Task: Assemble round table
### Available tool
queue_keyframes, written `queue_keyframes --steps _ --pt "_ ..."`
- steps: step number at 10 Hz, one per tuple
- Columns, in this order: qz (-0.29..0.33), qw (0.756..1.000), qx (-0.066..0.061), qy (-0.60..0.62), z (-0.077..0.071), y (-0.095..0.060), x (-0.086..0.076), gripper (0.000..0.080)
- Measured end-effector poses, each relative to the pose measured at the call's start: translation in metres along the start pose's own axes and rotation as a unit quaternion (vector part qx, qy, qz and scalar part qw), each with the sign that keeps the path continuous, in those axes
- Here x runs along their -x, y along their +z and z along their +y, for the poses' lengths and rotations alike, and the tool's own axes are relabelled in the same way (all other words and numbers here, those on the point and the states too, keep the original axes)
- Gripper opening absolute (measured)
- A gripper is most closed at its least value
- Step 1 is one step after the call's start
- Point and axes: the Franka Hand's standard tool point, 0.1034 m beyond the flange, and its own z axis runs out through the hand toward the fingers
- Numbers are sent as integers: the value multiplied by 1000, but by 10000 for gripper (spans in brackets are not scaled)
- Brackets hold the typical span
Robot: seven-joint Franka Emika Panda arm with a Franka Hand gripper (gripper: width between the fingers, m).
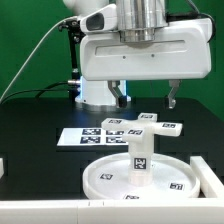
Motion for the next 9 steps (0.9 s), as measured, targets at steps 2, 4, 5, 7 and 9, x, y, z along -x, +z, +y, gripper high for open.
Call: queue_keyframes --steps 2,4,5,7,9 --pt "1 991 13 -132 3 -1 -1 649" --pt "3 960 26 -279 3 2 0 649" --pt "6 945 35 -326 -1 3 1 649" --pt "3 921 38 -389 1 3 0 649" --pt "3 923 37 -383 1 3 0 649"
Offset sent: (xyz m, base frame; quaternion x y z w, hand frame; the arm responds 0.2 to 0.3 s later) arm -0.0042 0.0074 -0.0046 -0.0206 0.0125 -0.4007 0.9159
